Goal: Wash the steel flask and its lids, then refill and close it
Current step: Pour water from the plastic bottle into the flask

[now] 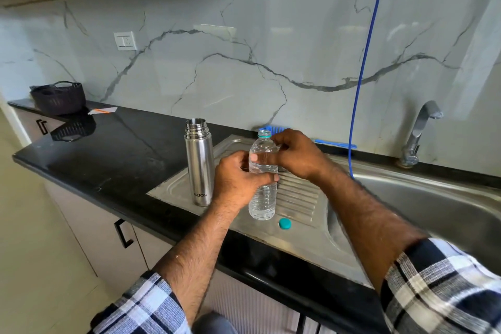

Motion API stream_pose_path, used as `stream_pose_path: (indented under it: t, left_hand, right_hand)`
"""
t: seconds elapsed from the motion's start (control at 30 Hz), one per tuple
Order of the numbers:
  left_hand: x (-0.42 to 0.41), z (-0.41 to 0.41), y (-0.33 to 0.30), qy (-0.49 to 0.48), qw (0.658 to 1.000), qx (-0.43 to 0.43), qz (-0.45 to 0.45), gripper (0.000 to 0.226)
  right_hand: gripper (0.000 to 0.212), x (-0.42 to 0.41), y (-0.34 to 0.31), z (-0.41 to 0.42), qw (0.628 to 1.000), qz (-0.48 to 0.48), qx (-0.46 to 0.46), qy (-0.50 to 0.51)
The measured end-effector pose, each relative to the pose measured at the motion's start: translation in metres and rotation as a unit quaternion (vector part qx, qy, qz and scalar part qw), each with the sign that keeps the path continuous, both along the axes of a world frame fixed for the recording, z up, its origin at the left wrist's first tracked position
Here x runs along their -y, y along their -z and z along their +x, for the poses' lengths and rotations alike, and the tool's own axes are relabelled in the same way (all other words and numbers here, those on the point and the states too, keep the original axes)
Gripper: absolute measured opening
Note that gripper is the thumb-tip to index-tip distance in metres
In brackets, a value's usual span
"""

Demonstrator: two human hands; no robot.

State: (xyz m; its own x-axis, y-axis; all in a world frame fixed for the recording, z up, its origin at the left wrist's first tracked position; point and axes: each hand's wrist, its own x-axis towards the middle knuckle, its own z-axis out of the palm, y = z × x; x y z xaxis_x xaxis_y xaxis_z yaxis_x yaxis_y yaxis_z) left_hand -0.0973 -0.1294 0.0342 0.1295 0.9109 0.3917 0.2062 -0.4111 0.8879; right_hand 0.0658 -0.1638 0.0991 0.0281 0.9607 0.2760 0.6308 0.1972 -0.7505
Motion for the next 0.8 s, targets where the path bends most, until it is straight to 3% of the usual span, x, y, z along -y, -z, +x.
stream_pose_path:
  t: [0.4, 0.63, 0.73, 0.8]
  left_hand:
    - [0.000, -0.007, 0.009, 0.031, 0.999, 0.041, 0.006, 0.061]
    - [0.009, -0.043, 0.008, -0.172, 0.978, 0.003, 0.117, 0.026]
    - [0.006, -0.059, 0.011, -0.263, 0.954, 0.027, 0.144, 0.029]
    - [-0.003, -0.071, 0.015, -0.294, 0.948, 0.041, 0.115, 0.039]
  right_hand:
    - [0.031, -0.004, 0.005, -0.008, 0.993, 0.058, -0.106, 0.015]
    - [0.031, -0.014, 0.016, -0.018, 0.977, 0.067, -0.197, 0.032]
    - [0.031, -0.019, 0.023, -0.029, 0.974, 0.080, -0.210, 0.044]
    - [0.027, -0.022, 0.027, -0.036, 0.970, 0.091, -0.219, 0.054]
